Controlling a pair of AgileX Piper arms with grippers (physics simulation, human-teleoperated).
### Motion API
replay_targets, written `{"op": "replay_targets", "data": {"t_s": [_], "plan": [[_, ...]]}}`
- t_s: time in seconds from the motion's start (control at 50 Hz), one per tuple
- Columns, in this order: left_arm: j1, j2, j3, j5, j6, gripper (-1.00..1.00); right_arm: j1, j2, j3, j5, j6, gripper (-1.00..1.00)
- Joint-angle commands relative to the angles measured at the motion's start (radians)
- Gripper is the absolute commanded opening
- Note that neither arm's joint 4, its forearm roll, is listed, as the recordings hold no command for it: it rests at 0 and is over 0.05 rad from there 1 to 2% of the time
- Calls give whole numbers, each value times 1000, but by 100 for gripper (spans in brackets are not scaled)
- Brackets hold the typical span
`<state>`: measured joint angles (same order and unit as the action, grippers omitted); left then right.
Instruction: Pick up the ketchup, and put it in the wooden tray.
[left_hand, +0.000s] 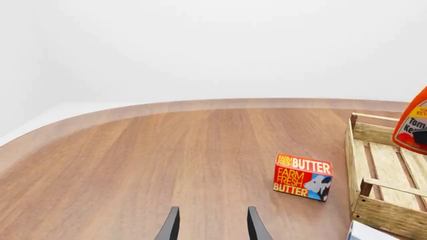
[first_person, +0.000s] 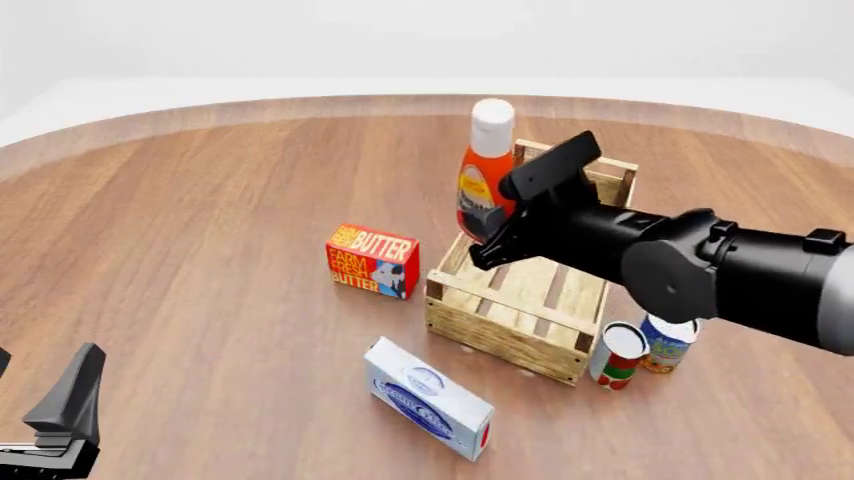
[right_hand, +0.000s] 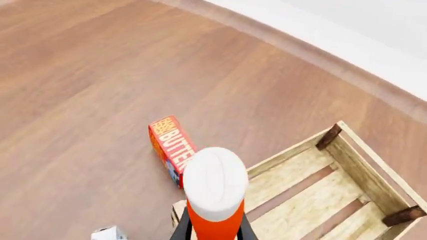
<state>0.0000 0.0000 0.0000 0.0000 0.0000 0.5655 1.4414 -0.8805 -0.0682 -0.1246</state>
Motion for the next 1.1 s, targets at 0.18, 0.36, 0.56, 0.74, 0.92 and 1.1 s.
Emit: {"op": "replay_targets", "data": {"t_s": [0.18, 0.36, 0.56, 0.74, 0.92, 1.1], "plan": [[0, 0, 0, 0, 0, 100, -184, 37, 44, -72, 6, -100], [0, 0, 0, 0, 0, 100, -240, 129, 47, -154, 7, -100], [0, 0, 0, 0, 0, 100, -281, 266, 35, -266, 0, -100], [0, 0, 0, 0, 0, 100, -283, 361, -12, -316, 3, -100], [0, 0, 0, 0, 0, 100, -278, 440, -62, -358, 10, -100], [0, 0, 0, 0, 0, 100, -278, 520, -98, -389, 0, -100]]}}
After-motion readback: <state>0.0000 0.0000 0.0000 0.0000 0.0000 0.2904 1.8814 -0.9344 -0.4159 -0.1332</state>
